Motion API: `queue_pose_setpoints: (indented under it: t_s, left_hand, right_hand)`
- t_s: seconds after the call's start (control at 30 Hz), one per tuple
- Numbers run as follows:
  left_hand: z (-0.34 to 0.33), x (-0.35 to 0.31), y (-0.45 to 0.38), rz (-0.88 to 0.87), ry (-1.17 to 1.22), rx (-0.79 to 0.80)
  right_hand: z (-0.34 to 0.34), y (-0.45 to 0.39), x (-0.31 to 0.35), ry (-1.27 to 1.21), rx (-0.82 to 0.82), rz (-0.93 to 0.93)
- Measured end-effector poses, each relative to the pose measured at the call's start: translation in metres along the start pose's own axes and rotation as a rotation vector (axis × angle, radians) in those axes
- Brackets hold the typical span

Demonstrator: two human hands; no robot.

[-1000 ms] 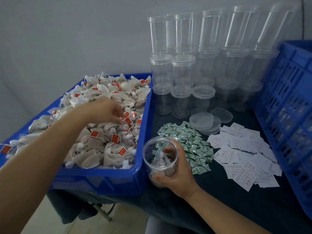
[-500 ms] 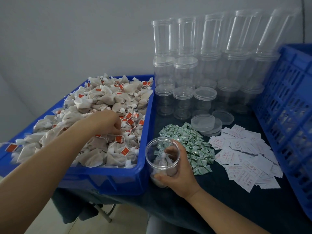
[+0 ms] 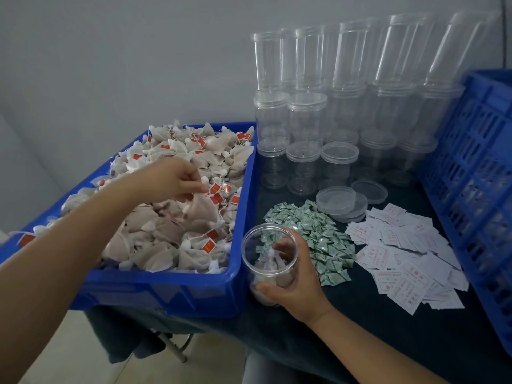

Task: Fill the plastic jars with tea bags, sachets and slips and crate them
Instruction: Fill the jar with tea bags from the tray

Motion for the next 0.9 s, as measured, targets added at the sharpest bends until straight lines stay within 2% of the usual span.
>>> queue_pose_setpoints:
  t_s: [0.13, 0.37, 0.57, 0.73, 0.9]
  left_hand:
    - [0.008, -0.026, 0.005, -0.031, 0.178, -0.063]
    - [0.004, -0.079, 0.005, -0.157, 0.310, -0.098]
    - [-0.025, -0.103, 0.007, -0.205, 0.435, -0.022]
    - [-0.054, -0.102, 0.012, -0.234, 0.341, 0.056]
    - [-0.069, -0.100, 0.016, -0.304, 0.057, 0.124]
  right_hand:
    - [0.000, 0.000, 0.000, 0.002, -0.005, -0.001]
    - [0.000, 0.001, 0.001, 0.004, 0.001, -0.013]
    - [0.000, 0.001, 0.003, -0.023, 0.011, -0.049]
    - [-0.001, 0.000, 0.003, -0.033, 0.011, -0.044]
    - [0.001, 0.000, 0.003, 0.045, -0.030, -0.034]
Point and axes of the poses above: each hand's wrist, its own y-axis away from the middle knuckle, its own z-axis out of the back of the hand, x = y × z, the point moved 2 cm from there along -y, towards the middle knuckle, and after that the axes turned 13 degrees about -z, right-handed, at the moved point
